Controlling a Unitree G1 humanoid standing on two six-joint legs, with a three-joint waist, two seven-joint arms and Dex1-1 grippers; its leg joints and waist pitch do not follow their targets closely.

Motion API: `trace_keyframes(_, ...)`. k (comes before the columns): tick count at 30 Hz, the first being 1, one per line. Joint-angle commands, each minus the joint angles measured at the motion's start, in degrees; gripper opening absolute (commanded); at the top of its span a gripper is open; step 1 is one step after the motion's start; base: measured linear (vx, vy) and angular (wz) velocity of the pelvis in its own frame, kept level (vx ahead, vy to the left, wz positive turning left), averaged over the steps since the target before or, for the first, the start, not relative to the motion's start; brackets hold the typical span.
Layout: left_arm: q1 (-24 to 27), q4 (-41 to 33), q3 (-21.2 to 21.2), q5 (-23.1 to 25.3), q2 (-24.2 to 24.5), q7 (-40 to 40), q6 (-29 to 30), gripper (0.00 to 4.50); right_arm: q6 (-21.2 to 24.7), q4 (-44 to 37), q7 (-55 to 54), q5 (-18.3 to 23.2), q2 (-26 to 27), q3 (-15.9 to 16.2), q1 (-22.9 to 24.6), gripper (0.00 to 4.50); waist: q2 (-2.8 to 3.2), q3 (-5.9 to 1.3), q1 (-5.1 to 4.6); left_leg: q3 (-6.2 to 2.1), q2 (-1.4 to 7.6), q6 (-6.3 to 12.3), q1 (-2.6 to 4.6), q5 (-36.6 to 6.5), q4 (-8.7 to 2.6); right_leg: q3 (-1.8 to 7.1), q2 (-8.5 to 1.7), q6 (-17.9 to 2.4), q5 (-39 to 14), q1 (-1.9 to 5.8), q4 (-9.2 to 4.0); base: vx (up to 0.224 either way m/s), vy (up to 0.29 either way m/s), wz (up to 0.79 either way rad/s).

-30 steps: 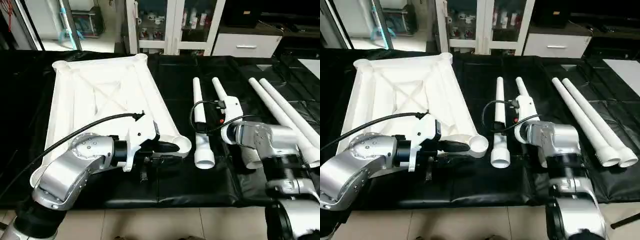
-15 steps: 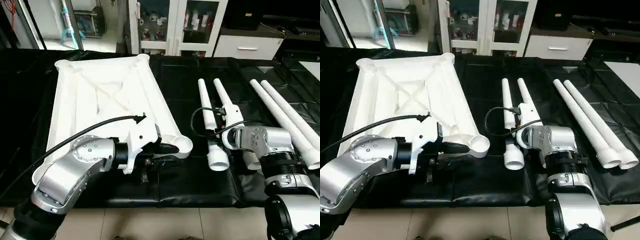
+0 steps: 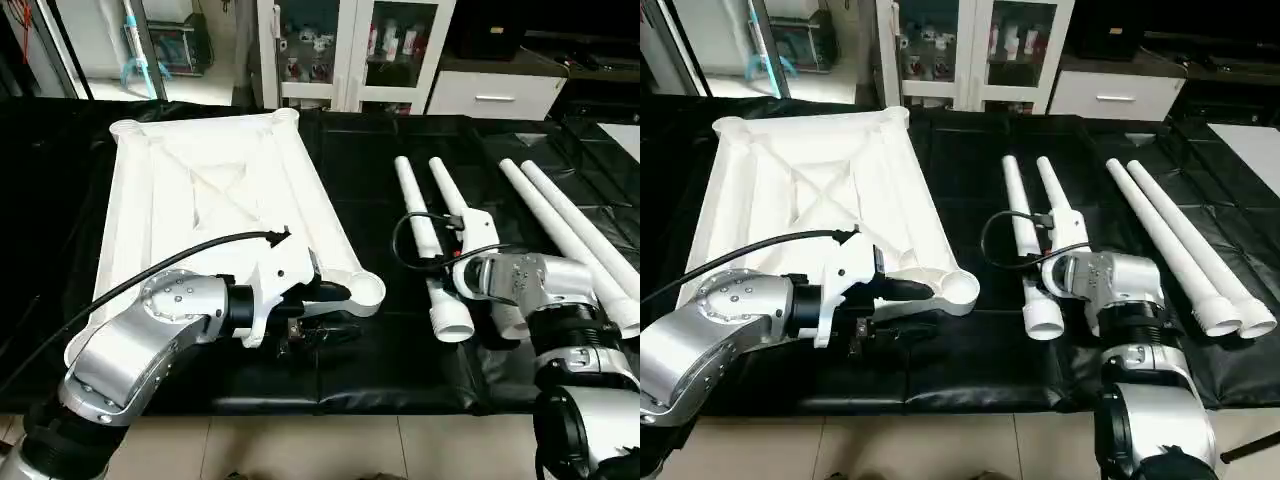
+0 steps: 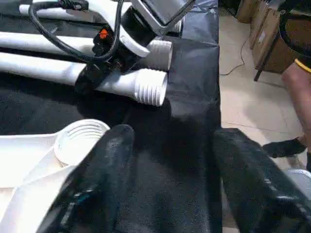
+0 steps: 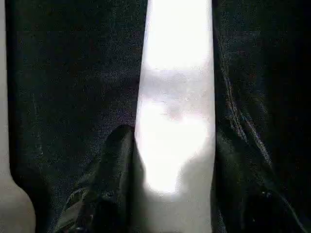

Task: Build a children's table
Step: Pick table leg

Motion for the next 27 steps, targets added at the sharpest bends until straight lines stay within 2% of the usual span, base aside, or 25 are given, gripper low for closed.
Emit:
trace_keyframes(1,-0.14,-1.58,0.27,-0.47,0.20,0.47,0.53,3.42,0.04,1.23,-0.92,-0.66,-0.31,-0.11,1.65,1.85,0.29,-3.81,-0.03,-0.89,3.54,-0.86,0.12,-5.51,-4.18,2.69,-3.69,-12.75,-11.19,3.05,-3.54,0.000,0.000,0.00)
trace_keyframes(3,0.01,-1.43,0.33,-0.24,0.13,0.88,0.38,3.49,-0.22,0.89,-1.26,-0.77,-0.09,-0.39,1.96,1.85,0.21,-3.77,-0.05,-0.92,3.57,-1.14,0.11,-5.96,-4.22,2.70,-3.70,-12.46,-12.03,3.02,-3.63,0.000,0.000,0.00)
trace_keyframes(5,0.31,-1.01,0.98,-0.25,-0.03,1.63,0.17,3.74,-0.66,-0.01,-1.70,-0.71,0.32,-0.74,2.35,1.84,0.23,-3.76,-0.09,-0.94,3.58,-1.34,0.08,-6.12,-4.25,2.69,-3.66,-12.16,-12.02,3.05,-3.65,0.000,0.000,0.00)
trace_keyframes(7,0.24,-0.26,1.90,-0.06,-0.49,2.64,-0.36,3.91,-1.50,-1.22,-1.98,-0.66,0.57,-0.97,2.68,1.84,0.44,-3.84,-0.08,-0.97,3.56,-1.48,0.15,-6.05,-4.22,2.71,-3.67,-12.01,-11.76,3.04,-3.63,0.000,0.000,0.00)
trace_keyframes(8,0.18,-0.01,2.17,0.04,-0.65,3.02,-0.51,3.97,-1.89,-1.63,-2.07,-0.67,0.62,-1.00,2.79,1.84,0.32,-3.78,-0.16,-0.94,3.54,-1.56,0.12,-6.47,-4.26,2.68,-3.60,-11.99,-12.03,3.00,-3.71,0.000,0.000,0.00)
trace_keyframes(9,-0.46,1.12,3.42,0.20,-1.84,4.84,-0.60,3.97,-2.80,-3.45,-1.93,-0.51,0.72,-1.03,3.04,1.84,0.54,-3.76,-0.14,-1.00,3.53,-1.73,0.11,-6.90,-4.28,2.68,-3.67,-11.86,-12.68,3.03,-3.76,0.000,0.000,0.00)
trace_keyframes(10,-1.61,3.03,5.33,0.70,-3.94,8.14,-0.74,4.18,-4.34,-6.38,-1.52,-0.30,0.80,-0.85,3.55,1.84,0.61,-3.74,-0.07,-0.92,3.49,-1.90,0.21,-7.40,-4.22,2.70,-3.57,-11.41,-12.82,2.94,-3.97,0.000,0.000,0.00)
trace_keyframes(11,-1.72,3.23,5.52,0.76,-4.16,8.49,-0.76,4.18,-4.51,-6.69,-1.48,-0.28,0.81,-0.82,3.61,1.84,0.48,-3.73,-0.10,-0.80,3.53,-1.89,0.38,-7.77,-4.20,2.80,-3.53,-11.33,-12.72,2.81,-4.13,0.000,0.000,0.00)
trace_keyframes(12,-4.81,7.39,10.25,0.71,-9.52,16.41,0.05,4.35,-9.53,-13.26,0.18,-0.76,0.64,0.79,5.06,1.84,0.49,-3.84,0.00,-0.80,3.53,-1.76,0.33,-7.41,-4.19,2.80,-3.48,-11.71,-11.12,2.88,-3.94,0.000,0.000,0.00)
trace_keyframes(13,-4.89,7.51,10.39,0.70,-9.68,16.63,0.07,4.39,-9.66,-13.45,0.23,-0.76,0.64,0.84,5.10,1.84,0.29,-3.75,-0.24,-0.70,3.51,-1.75,0.10,-7.58,-4.14,2.84,-3.35,-11.79,-10.82,3.02,-4.04,0.000,0.000,0.00)
trace_keyframes(14,-6.47,9.30,13.12,-0.42,-12.58,20.19,0.98,4.39,-11.80,-16.62,1.10,-1.20,0.36,1.87,5.80,1.84,0.29,-4.07,0.08,-0.88,3.61,-1.38,0.44,-7.44,-4.08,2.74,-3.56,-12.07,-10.42,3.01,-3.96,0.000,0.000,0.00)
trace_keyframes(15,-7.84,10.44,15.25,-1.54,-15.08,23.05,0.96,4.45,-15.54,-20.56,2.28,-2.30,-0.20,3.55,6.80,1.83,0.07,-3.99,-0.04,-0.98,3.54,-0.91,-0.17,-7.00,-4.08,2.68,-3.59,-12.14,-10.27,3.39,-3.85,0.000,0.000,0.00)
trace_keyframes(16,-8.69,10.77,16.71,-3.31,-16.89,24.39,1.65,4.48,-17.54,-23.66,3.39,-2.98,-0.71,4.93,7.69,1.82,0.08,-3.94,0.21,-1.00,3.61,-0.71,-0.18,-6.78,-4.12,2.69,-3.73,-11.75,-10.39,3.43,-4.00,0.000,0.000,0.00)
trace_keyframes(17,-10.18,11.34,19.21,-6.44,-20.25,26.84,2.08,4.50,-21.26,-29.02,4.65,-4.95,-1.90,7.66,9.34,1.82,-0.04,-3.92,0.25,-1.00,3.66,-0.14,-0.28,-6.26,-4.05,2.70,-3.87,-11.65,-10.46,3.48,-4.01,0.000,0.000,0.00)
trace_keyframes(19,-11.76,11.94,21.02,-8.96,-23.42,29.00,1.62,4.50,-25.64,-34.07,5.57,-7.87,-3.65,10.96,11.28,1.82,-0.26,-4.06,0.42,-1.04,3.83,0.67,-0.49,-4.53,-3.90,2.75,-4.04,-12.04,-8.49,3.63,-3.82,0.000,0.000,0.00)
trace_keyframes(20,-12.02,12.05,21.17,-9.14,-23.82,29.29,1.43,4.50,-26.45,-34.74,5.69,-8.41,-3.98,11.51,11.59,1.81,-0.33,-4.03,0.46,-0.99,3.70,1.64,-0.50,-4.14,-3.86,2.65,-3.89,-11.81,-8.67,3.48,-3.93,0.000,0.000,0.00)
trace_keyframes(21,-12.82,12.39,21.36,-10.13,-25.26,29.48,0.58,4.50,-29.04,-38.16,6.23,-9.83,-4.80,13.31,13.05,1.81,0.27,-3.91,0.42,-1.08,3.71,2.13,-0.55,-4.50,-3.89,2.60,-3.87,-11.39,-10.08,3.34,-4.10,0.000,0.000,0.00)
trace_keyframes(22,-13.40,12.64,21.50,-10.93,-26.61,29.35,0.74,4.50,-29.94,-41.46,6.43,-10.23,-4.93,14.23,14.32,1.81,-0.11,-3.89,0.20,-0.95,3.69,2.75,-0.44,-5.01,-3.81,2.63,-3.76,-11.22,-10.45,3.18,-4.28,0.000,0.000,0.00)
trace_keyframes(23,-13.57,12.71,21.55,-11.17,-27.08,29.25,0.87,4.50,-30.08,-42.57,6.45,-10.26,-4.89,14.44,14.74,1.81,-0.13,-3.82,0.20,-0.96,3.67,2.96,-0.57,-5.16,-3.91,2.62,-3.70,-11.05,-10.92,3.26,-4.37,0.000,0.000,0.00)
trace_keyframes(24,-14.13,13.09,22.32,-12.81,-28.62,29.79,2.03,4.50,-29.90,-45.05,6.37,-10.26,-4.77,14.95,15.41,1.80,0.55,-3.83,0.29,-1.00,3.75,2.99,-0.34,-5.55,-3.89,2.60,-3.69,-11.10,-11.15,3.07,-4.39,0.000,0.000,0.00)
trace_keyframes(26,-14.71,13.43,23.19,-14.08,-30.00,30.47,3.18,4.50,-29.73,-46.81,6.35,-10.36,-4.60,15.30,15.89,1.80,0.14,-3.88,0.17,-1.14,3.83,3.06,-0.39,-6.06,-3.99,2.45,-3.58,-11.23,-11.14,3.17,-4.46,0.000,0.000,0.00)
trace_keyframes(27,-15.86,13.91,24.66,-16.27,-31.99,31.43,4.40,4.50,-29.76,-49.10,6.49,-10.76,-4.49,16.35,16.65,1.80,0.08,-3.77,0.14,-1.13,3.84,2.98,-0.49,-6.70,-4.00,2.44,-3.65,-11.14,-11.95,3.19,-4.52,0.000,0.000,0.00)
